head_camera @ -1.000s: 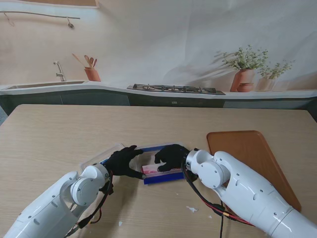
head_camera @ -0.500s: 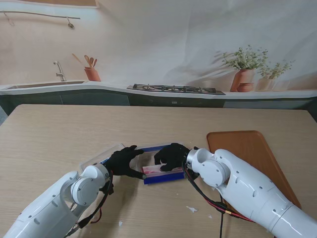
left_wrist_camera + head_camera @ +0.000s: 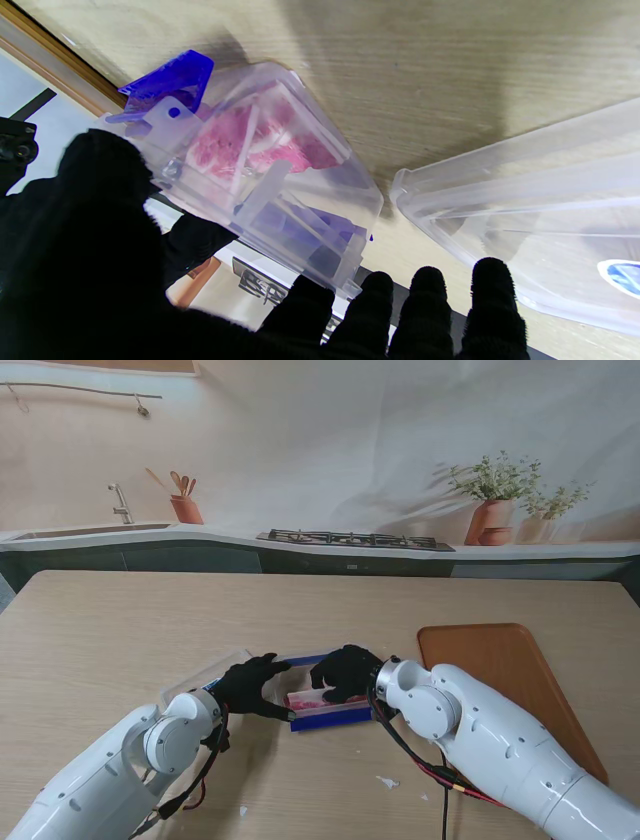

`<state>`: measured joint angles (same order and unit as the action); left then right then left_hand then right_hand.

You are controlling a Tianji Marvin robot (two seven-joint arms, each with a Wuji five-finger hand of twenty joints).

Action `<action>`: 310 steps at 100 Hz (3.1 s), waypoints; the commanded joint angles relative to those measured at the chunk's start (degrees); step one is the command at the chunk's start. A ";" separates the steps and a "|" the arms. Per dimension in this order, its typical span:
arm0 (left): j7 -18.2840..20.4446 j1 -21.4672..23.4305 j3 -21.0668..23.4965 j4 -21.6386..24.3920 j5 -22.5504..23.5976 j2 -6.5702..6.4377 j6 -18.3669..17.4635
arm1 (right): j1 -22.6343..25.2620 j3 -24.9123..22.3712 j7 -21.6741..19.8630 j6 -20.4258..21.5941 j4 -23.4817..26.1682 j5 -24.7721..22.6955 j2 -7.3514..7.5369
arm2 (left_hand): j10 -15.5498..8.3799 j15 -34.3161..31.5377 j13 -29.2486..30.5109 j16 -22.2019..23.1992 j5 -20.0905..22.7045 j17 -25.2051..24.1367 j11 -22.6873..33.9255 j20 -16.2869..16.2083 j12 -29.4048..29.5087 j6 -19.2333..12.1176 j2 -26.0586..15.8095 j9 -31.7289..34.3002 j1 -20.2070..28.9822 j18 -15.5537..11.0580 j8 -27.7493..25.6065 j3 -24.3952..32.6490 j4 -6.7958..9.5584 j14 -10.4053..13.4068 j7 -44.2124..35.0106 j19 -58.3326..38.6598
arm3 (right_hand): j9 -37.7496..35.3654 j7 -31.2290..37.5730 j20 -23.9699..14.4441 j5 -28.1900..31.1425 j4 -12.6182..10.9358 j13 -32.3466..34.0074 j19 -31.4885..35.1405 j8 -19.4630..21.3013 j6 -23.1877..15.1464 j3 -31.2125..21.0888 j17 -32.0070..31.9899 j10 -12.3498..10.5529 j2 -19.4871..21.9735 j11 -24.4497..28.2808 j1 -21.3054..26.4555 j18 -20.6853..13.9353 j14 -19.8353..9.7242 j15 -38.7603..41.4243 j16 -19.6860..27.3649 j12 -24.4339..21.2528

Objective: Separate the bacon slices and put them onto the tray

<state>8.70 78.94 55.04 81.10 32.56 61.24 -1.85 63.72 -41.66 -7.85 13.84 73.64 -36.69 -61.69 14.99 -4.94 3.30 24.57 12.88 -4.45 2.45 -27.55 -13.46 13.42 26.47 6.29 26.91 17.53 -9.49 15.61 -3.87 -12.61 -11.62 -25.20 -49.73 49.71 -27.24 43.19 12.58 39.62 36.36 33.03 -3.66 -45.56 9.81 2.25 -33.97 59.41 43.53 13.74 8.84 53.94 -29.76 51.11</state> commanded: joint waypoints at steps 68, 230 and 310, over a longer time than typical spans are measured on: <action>0.95 0.63 -0.44 -1.15 1.37 0.20 -1.01 | 6.05 -8.26 4.46 -6.11 8.74 -4.11 -1.02 | -5.50 0.48 -1.75 -0.88 -0.15 -0.55 3.03 0.00 0.57 2.27 0.01 2.02 4.37 -0.04 0.45 6.51 1.12 1.18 0.36 1.40 | -1.07 4.46 -0.01 -2.18 -0.36 1.87 1.55 6.70 2.05 -4.24 -0.22 0.30 4.11 2.06 4.76 1.87 2.07 4.68 -2.66 3.67; 0.66 0.19 -1.11 -1.32 1.80 0.26 -0.35 | 18.60 -34.08 26.05 -1.00 -1.57 -32.98 3.45 | -5.58 0.68 -1.76 -0.54 -0.31 -0.57 2.67 -0.68 0.32 2.46 -0.69 1.87 4.16 0.03 0.48 6.21 1.16 1.85 0.37 1.34 | 2.42 3.86 -3.94 -2.91 0.57 -1.72 -5.30 8.19 -5.92 -3.00 2.31 -2.08 6.50 2.17 3.85 1.62 0.23 3.12 -2.22 3.07; 0.95 -0.50 -1.45 -2.35 1.36 0.27 -0.45 | 8.60 -25.25 35.08 -7.92 -17.75 -30.78 3.91 | -5.64 0.72 -1.77 -0.49 -0.33 -0.56 2.65 -0.82 0.30 2.41 -0.83 1.89 4.24 0.02 0.46 6.04 1.21 1.90 0.33 1.39 | 7.62 6.38 -5.34 -7.25 0.09 -5.38 -5.08 7.76 -8.07 -0.88 1.19 -2.39 10.01 4.31 3.88 0.43 -0.46 3.22 -2.39 -1.90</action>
<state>8.27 77.97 54.26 80.02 33.68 61.38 -2.69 73.06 -67.58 26.88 6.93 56.89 -67.47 -57.74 15.49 -4.94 3.29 24.57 13.03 -4.52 2.58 -27.58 -13.41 13.30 26.44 6.39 25.36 17.53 -9.53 15.61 -3.87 -11.95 -11.74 -25.20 -43.51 52.00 -31.50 36.13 12.59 35.82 32.48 39.36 -6.84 -43.86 12.03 1.89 -28.99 60.93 44.65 14.46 8.97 56.76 -32.26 49.87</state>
